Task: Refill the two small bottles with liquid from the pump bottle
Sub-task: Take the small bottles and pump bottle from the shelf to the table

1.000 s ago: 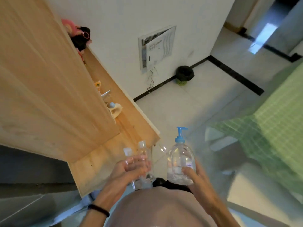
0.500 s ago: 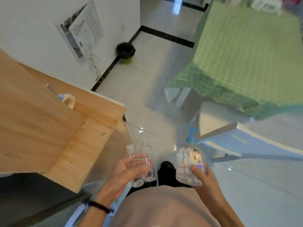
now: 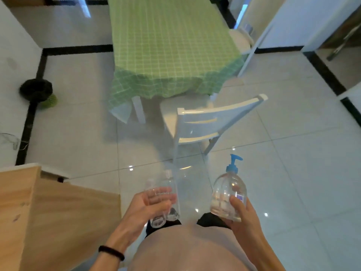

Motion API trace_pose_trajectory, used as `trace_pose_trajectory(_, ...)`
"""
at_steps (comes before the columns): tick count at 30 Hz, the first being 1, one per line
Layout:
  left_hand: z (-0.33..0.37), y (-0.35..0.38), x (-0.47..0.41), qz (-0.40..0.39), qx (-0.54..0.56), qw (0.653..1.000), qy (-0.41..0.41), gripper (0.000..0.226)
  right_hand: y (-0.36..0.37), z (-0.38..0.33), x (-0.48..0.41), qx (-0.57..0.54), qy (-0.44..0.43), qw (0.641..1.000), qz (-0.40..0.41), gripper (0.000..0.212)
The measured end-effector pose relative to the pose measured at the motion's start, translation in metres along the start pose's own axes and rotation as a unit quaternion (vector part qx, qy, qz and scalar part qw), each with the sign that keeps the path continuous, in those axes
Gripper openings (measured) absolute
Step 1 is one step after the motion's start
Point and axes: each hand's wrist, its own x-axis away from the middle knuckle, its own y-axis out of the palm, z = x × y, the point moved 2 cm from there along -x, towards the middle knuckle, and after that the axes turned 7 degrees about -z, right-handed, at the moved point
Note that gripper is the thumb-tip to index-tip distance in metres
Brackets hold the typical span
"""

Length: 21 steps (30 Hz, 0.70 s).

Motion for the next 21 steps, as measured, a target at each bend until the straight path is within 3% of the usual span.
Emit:
trace_pose_trajectory(8,-0.017,0.137,-0.061,-0.078,-0.084,0.992,-0.052,0.065,-0.122,-0.002,0.029,-0.065,-0.002,0.994,0.091,0.089)
trace_pose_trajectory(12,-0.031,0.217,-0.091,-0.117,-0.131,0.982,-0.075,0.054,-0.185,-0.009,0.044,-0.064,0.001,0.987,0.145,0.081)
trace_pose_trajectory(15,-0.035,0.269,-0.110,-0.153,-0.174,0.969,-0.087,0.059,-0.230,-0.010,0.055,-0.074,0.015,0.982,0.173,0.067)
trace_pose_trajectory(18,-0.035,0.305,-0.127,-0.177,-0.196,0.960,-0.095,0.048,-0.260,-0.016,0.065,-0.090,0.021,0.977,0.190,0.089)
trace_pose_trajectory(21,-0.031,0.328,-0.146,-0.177,-0.211,0.956,-0.098,0.067,-0.284,-0.024,0.063,-0.092,0.032,0.972,0.213,0.097)
